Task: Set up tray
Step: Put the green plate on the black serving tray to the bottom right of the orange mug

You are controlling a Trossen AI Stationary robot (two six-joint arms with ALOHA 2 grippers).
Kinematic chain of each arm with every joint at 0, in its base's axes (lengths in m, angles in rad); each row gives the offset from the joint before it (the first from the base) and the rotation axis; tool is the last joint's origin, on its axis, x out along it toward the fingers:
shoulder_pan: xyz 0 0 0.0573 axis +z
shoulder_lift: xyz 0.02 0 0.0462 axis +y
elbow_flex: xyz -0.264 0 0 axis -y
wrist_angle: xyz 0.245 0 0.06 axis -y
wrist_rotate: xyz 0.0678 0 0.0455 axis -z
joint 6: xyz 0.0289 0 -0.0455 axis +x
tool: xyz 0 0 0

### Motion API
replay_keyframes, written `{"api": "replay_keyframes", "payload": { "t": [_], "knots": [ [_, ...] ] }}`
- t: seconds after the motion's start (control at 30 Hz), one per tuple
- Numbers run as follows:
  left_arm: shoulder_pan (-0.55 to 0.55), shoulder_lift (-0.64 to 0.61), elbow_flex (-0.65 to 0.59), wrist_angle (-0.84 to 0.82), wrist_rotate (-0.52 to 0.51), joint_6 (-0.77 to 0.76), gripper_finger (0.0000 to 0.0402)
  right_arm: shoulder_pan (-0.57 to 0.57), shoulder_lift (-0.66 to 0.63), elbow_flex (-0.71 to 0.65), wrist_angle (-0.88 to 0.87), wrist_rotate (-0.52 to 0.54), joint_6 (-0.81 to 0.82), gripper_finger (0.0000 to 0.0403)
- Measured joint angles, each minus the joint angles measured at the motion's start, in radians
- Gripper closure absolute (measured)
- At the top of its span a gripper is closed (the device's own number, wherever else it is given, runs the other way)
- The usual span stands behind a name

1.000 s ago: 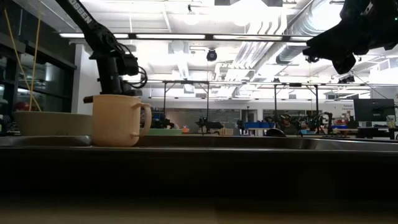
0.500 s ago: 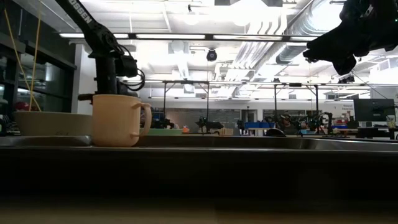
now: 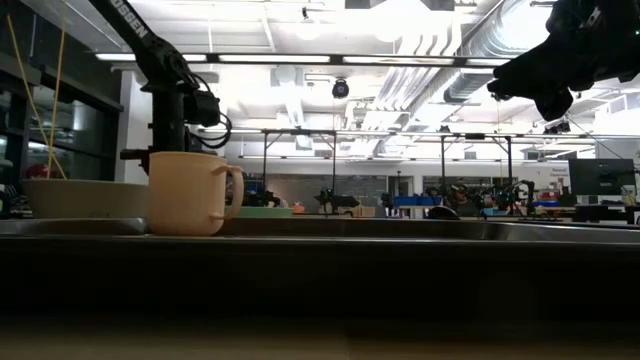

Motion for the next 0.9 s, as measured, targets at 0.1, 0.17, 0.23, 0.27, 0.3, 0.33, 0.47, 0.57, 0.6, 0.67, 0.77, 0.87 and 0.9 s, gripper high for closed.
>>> {"api": "replay_keyframes", "payload": {
  "t": [0.1, 0.17, 0.23, 0.27, 0.3, 0.33, 0.47, 0.57, 0.6, 0.67, 0.77, 0.87, 0.9],
  "knots": [
    [0.000, 0.015, 0.000, 0.000, -0.001, -0.001, 0.0234, 0.000, 0.000, 0.000, 0.000, -0.004, 0.000, 0.0299],
    [0.000, 0.027, 0.000, 0.003, -0.001, -0.004, 0.0234, 0.000, 0.000, 0.000, 0.000, -0.004, 0.000, 0.0300],
    [0.000, 0.038, 0.000, 0.001, -0.001, -0.011, 0.0234, 0.000, 0.000, 0.000, 0.000, -0.005, 0.000, 0.0299],
    [0.000, 0.043, 0.000, 0.002, -0.004, -0.019, 0.0234, 0.000, 0.000, 0.000, 0.000, -0.005, 0.001, 0.0299],
    [0.000, 0.046, 0.000, 0.003, -0.005, -0.024, 0.0234, 0.000, 0.000, 0.000, 0.000, -0.005, 0.001, 0.0299],
    [0.000, 0.050, 0.000, 0.007, -0.007, -0.025, 0.0234, 0.000, 0.000, 0.000, 0.000, -0.006, 0.001, 0.0299],
    [0.000, 0.073, 0.000, 0.010, -0.008, -0.022, 0.0234, 0.000, 0.000, 0.000, 0.000, -0.006, 0.001, 0.0299],
    [0.000, 0.099, 0.000, 0.011, 0.003, -0.021, 0.0234, 0.000, 0.000, 0.000, 0.000, -0.006, 0.000, 0.0299],
    [0.000, 0.106, 0.000, 0.011, 0.009, -0.021, 0.0234, 0.000, 0.000, 0.000, 0.000, -0.006, 0.000, 0.0299],
    [0.000, 0.117, 0.000, 0.014, 0.020, -0.021, 0.0234, 0.000, 0.000, 0.000, 0.000, -0.006, 0.001, 0.0300],
    [0.000, 0.119, 0.000, 0.040, 0.032, -0.021, 0.0234, 0.000, 0.000, 0.000, 0.000, -0.006, 0.001, 0.0299],
    [0.000, 0.120, 0.000, 0.064, 0.040, -0.020, 0.0234, 0.000, 0.000, 0.000, 0.000, -0.005, 0.001, 0.0300],
    [0.000, 0.120, 0.000, 0.066, 0.045, -0.020, 0.0234, 0.000, 0.000, 0.000, 0.000, -0.005, 0.001, 0.0300]
  ]
}}
